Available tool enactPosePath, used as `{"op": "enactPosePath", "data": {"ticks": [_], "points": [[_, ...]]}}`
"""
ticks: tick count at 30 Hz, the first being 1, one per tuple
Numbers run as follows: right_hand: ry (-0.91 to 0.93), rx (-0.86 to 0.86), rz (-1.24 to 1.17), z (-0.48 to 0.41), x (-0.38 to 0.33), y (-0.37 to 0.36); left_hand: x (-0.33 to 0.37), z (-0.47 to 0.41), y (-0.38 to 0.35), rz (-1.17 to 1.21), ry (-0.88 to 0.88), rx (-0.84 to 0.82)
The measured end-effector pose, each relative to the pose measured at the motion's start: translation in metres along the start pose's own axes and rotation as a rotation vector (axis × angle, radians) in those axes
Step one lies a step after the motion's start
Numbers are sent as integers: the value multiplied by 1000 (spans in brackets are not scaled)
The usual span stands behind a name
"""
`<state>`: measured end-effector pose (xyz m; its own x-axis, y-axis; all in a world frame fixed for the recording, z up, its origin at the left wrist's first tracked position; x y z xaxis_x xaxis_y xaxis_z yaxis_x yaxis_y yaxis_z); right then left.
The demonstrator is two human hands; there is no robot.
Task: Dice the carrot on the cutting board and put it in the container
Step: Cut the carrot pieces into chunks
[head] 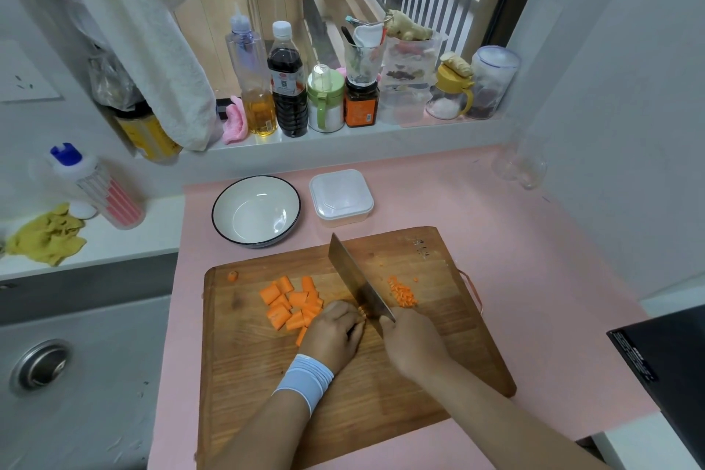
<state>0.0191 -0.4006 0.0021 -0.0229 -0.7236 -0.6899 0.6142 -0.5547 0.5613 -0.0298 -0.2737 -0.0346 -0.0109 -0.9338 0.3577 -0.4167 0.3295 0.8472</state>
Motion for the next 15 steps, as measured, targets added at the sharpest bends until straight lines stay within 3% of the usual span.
{"op": "enactPosePath", "data": {"ticks": [15], "points": [[19,6,50,24,11,-3,0,-1,-1,16,6,-4]]}}
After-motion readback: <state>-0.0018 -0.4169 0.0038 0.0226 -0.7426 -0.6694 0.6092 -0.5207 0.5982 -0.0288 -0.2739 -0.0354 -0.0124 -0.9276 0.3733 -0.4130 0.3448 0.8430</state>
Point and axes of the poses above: each hand's wrist, its own z-axis away from the middle knuckle, its own y-axis out of the back of the hand, x = y × z, the point moved 8 cm from there along -z, towards the middle knuckle, and after that the axes turned 15 degrees about -z, right-handed, at the moved point
